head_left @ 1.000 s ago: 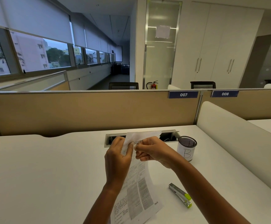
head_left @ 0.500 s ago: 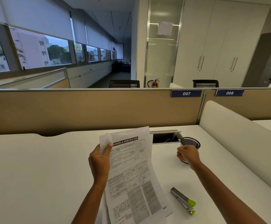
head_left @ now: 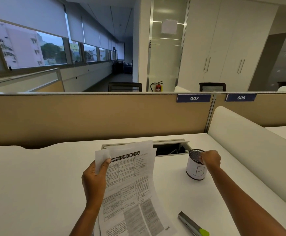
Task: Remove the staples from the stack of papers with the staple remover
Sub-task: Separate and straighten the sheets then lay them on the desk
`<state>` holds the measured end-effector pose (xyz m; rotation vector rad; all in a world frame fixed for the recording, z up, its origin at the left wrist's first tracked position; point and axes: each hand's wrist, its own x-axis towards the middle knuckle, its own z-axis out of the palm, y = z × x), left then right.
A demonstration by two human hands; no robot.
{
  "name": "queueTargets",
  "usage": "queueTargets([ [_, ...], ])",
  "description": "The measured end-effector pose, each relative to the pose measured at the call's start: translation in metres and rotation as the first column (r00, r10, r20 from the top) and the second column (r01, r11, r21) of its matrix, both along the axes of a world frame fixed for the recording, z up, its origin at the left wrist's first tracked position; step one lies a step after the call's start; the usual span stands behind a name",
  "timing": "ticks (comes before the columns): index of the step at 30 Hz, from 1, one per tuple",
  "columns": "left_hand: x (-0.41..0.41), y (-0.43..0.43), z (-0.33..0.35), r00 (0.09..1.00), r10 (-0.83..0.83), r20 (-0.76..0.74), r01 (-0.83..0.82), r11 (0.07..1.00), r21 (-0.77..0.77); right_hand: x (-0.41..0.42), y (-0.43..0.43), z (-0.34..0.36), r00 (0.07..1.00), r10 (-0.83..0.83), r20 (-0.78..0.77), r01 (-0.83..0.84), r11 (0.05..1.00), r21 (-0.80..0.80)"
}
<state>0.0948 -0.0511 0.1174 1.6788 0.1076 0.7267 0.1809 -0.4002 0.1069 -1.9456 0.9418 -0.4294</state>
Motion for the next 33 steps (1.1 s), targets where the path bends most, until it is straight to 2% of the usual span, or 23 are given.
queueTargets([
  [3,-0.001,0.0,0.002,1.0,-0.014,0.015,0.014,1.0,-0.016,0.002,-0.003,0.0,1.0,0.0,0.006,0.0,0.999,0.037],
  [6,-0.006,0.0,0.006,0.999,-0.03,0.037,0.033,0.998,-0.061,-0.01,0.006,0.005,0.996,0.028,0.083,-0.026,0.999,-0.03],
  [9,-0.013,0.0,0.015,0.997,-0.062,0.055,0.068,0.988,-0.135,-0.031,0.038,0.011,0.926,0.274,0.259,-0.278,0.96,-0.02],
  [11,-0.02,0.001,0.021,0.994,-0.094,0.062,0.104,0.976,-0.191,-0.048,0.064,0.013,0.811,0.483,0.33,-0.521,0.853,0.032],
  [14,-0.033,0.004,0.032,0.985,-0.153,0.079,0.169,0.947,-0.274,-0.078,0.095,0.013,0.582,0.75,0.313,-0.802,0.593,0.072],
  [15,-0.038,0.006,0.035,0.982,-0.17,0.087,0.188,0.935,-0.301,-0.086,0.104,0.013,0.531,0.782,0.327,-0.841,0.534,0.086],
  [17,-0.045,0.008,0.04,0.978,-0.187,0.097,0.209,0.917,-0.341,-0.099,0.118,0.01,0.472,0.786,0.399,-0.871,0.484,0.078],
  [23,-0.06,0.016,0.047,0.969,-0.222,0.11,0.247,0.906,-0.344,-0.121,0.144,0.003,0.542,0.547,0.638,-0.781,0.609,0.141],
  [27,-0.067,0.023,0.043,0.94,-0.331,0.082,0.34,0.901,-0.27,-0.136,0.153,0.009,0.546,0.452,0.706,-0.733,0.665,0.141],
  [30,-0.071,0.026,0.033,0.905,-0.426,-0.013,0.414,0.885,-0.215,-0.143,0.156,0.015,0.54,0.368,0.757,-0.685,0.714,0.142],
  [33,-0.076,0.026,0.02,0.876,-0.48,-0.051,0.459,0.861,-0.222,-0.151,0.157,0.018,0.531,0.324,0.783,-0.677,0.718,0.162],
])
